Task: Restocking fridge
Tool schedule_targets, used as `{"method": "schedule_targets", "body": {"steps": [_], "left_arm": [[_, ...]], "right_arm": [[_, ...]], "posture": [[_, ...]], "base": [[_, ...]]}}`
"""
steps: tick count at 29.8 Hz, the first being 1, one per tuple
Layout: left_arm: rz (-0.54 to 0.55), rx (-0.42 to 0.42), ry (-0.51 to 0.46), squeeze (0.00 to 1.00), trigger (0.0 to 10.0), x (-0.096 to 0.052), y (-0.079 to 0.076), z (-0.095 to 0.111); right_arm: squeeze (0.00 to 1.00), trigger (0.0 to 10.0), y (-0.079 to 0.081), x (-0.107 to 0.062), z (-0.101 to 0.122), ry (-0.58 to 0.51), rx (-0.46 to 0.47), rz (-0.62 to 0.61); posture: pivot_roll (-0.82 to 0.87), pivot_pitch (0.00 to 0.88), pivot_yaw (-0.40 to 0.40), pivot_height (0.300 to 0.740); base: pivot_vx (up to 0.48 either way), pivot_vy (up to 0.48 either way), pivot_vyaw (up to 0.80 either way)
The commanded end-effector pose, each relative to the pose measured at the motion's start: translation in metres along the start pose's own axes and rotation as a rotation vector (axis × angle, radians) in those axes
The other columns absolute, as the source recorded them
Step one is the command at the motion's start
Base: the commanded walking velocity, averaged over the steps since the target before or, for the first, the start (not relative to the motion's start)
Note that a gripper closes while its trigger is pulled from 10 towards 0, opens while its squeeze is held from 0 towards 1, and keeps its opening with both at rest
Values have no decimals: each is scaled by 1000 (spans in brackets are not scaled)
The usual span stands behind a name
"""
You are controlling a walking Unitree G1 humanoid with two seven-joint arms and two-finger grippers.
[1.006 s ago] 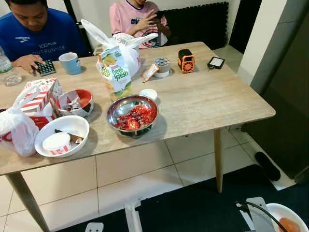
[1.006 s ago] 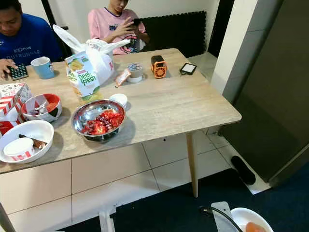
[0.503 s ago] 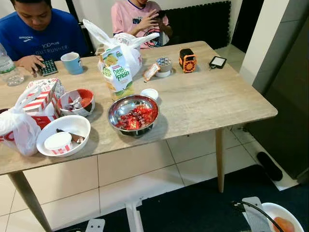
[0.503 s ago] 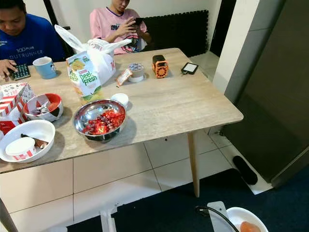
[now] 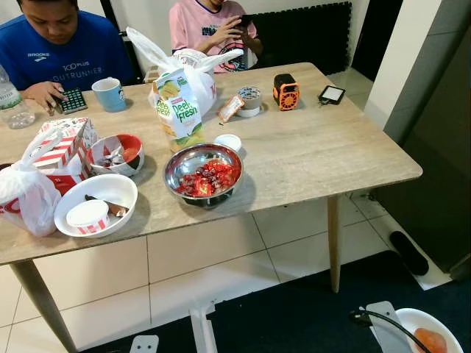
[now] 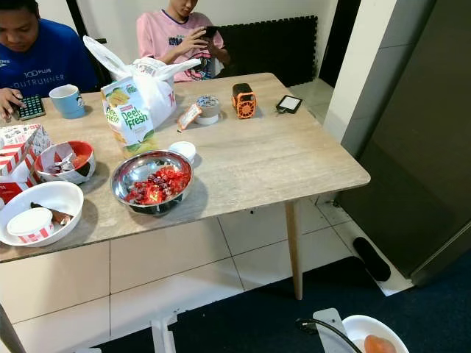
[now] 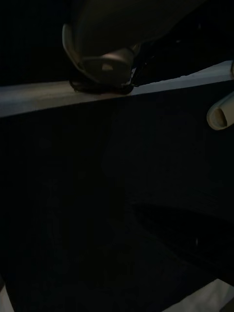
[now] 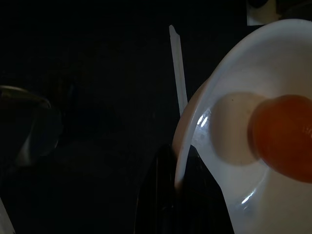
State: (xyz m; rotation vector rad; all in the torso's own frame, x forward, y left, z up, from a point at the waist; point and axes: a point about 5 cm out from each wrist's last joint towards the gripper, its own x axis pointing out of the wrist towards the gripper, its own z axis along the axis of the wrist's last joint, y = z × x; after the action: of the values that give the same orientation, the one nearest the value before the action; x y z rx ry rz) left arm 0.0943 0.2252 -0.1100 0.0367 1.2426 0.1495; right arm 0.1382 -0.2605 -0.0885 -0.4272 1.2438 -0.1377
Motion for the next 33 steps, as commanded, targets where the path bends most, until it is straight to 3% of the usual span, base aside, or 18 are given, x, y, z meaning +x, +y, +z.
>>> {"method": "schedule_targets", "body": {"steps": [1,4,6,7,9,11,13,19,22,33], "left_arm": [[40,-13,-5,0,10000,-1,12,-1],[87,-88,-61,0,10000,-2,23,13],[87,-88,-61,0,10000,-2,23,13],[99,-152,-88,0,10000,-2,27,20],[99,-152,-88,0,10000,-2,27,20],[57,-331,-132,0,10000,-2,27,30],[13,-423,-159,0,10000,-1,23,36],[-9,-370,-152,0,10000,0,14,37],[-53,-271,-145,0,10000,1,2,35],[-91,-263,-149,0,10000,1,-6,35]], "right_arm": [[0,10000,2,0,2,-19,-9,6],[0,10000,9,-1,1,-23,-30,30],[0,10000,9,-1,1,-23,-30,30],[0,10000,12,-1,1,-25,-43,42],[0,10000,12,-1,1,-25,-43,42],[0,10000,21,-2,2,-32,-71,73],[0,10000,27,-2,3,-40,-77,95],[0,10000,30,-2,4,-43,-85,103],[0,10000,32,-3,4,-49,-93,112],[0,10000,35,-3,4,-47,-98,111]], "posture": [[-6,0,3,740],[-9,0,7,740],[-9,0,7,740],[-5,0,6,740],[-5,0,6,740],[4,0,12,740],[5,0,12,740],[13,0,18,740],[15,0,24,740],[9,0,23,740]], "base": [[0,0,0],[0,0,0],[0,0,0],[0,0,0],[0,0,0],[0,0,0],[0,0,0],[0,0,0],[0,0,0],[0,0,0]]}}
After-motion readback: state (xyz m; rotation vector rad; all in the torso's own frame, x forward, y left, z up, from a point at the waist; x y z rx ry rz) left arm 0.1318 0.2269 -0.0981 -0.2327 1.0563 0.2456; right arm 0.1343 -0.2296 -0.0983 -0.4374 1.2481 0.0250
